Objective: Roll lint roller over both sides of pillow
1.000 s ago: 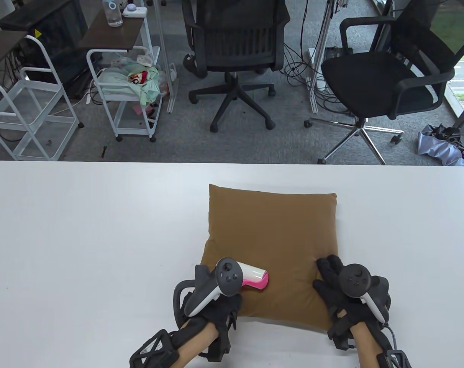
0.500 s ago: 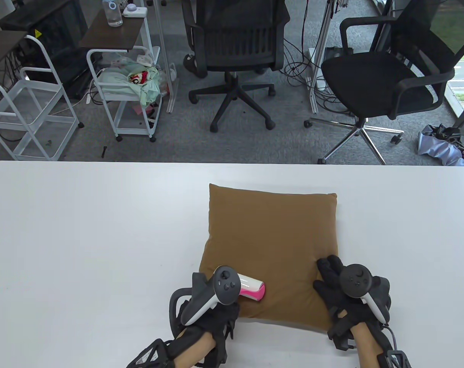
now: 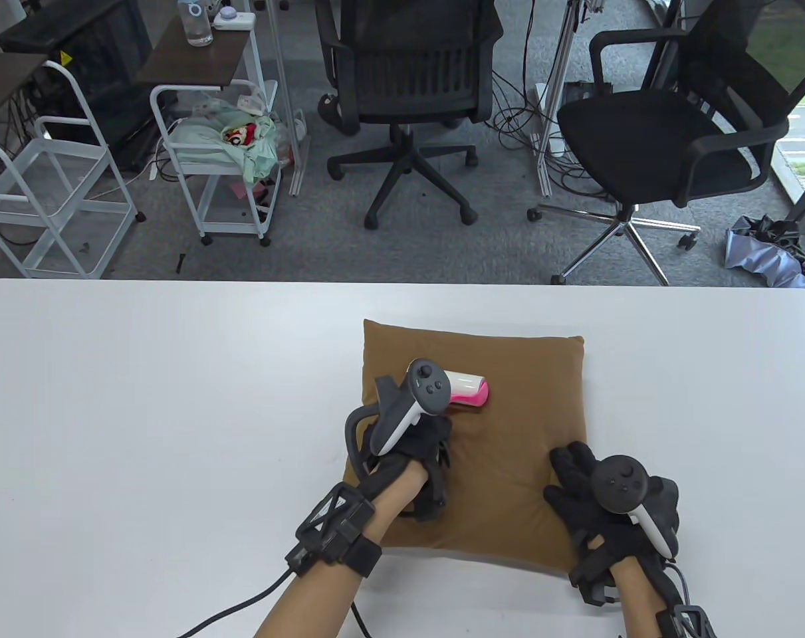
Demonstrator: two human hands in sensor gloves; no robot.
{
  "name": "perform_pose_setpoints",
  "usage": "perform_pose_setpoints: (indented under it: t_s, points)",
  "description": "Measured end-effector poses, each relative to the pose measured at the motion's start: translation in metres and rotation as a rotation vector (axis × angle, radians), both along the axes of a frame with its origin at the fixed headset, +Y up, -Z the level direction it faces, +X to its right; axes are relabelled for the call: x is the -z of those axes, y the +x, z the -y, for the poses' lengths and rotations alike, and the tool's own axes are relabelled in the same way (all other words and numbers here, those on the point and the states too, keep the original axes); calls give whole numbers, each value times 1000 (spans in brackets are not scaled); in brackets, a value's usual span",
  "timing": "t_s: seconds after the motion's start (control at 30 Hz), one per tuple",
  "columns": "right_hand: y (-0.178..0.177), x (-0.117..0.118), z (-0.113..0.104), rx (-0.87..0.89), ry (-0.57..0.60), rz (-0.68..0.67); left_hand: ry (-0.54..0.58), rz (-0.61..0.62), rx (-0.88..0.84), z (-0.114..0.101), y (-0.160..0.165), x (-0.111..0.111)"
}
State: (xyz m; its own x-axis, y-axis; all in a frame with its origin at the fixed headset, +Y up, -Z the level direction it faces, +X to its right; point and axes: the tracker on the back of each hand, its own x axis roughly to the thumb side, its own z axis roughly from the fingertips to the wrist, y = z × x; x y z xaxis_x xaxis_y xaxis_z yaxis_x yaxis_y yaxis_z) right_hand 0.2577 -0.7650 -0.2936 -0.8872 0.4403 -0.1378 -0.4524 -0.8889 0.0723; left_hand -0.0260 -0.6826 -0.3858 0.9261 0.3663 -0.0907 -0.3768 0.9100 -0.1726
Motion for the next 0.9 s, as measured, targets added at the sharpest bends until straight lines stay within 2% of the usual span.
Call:
perform_pose_setpoints:
  t_s: [0.17, 0.27, 0.43, 0.53, 0.57, 0.63, 0.67, 0.73, 0.8, 0.9]
  points:
    - [0, 1, 0, -2, -1, -2, 2, -23, -27, 6, 6, 19]
    - [0, 1, 0, -1, -2, -2, -39, -20, -57, 10, 5, 23]
    - [0, 1, 0, 2, -2, 3, -109, 28, -100, 11, 5, 18]
    - [2, 1, -2, 31, -10, 9, -29, 16, -142, 5, 1, 8]
    - [3, 1, -5, 44, -8, 13, -1, -1, -181, 3, -1, 4]
    - [5, -1, -19, 86, 82, 78, 34, -13, -254, -1, -2, -6]
    - [2, -3, -28, 116, 168, 123, 59, -3, -299, -4, -1, -13]
    - [-6, -5, -50, 169, 312, 131, 112, 34, -365, -9, 4, -23]
    - [-16, 0, -65, 239, 299, 97, 153, 71, -388, -15, 12, -33]
    - [-32, 13, -75, 497, 123, 25, 213, 135, -416, -23, 28, -48]
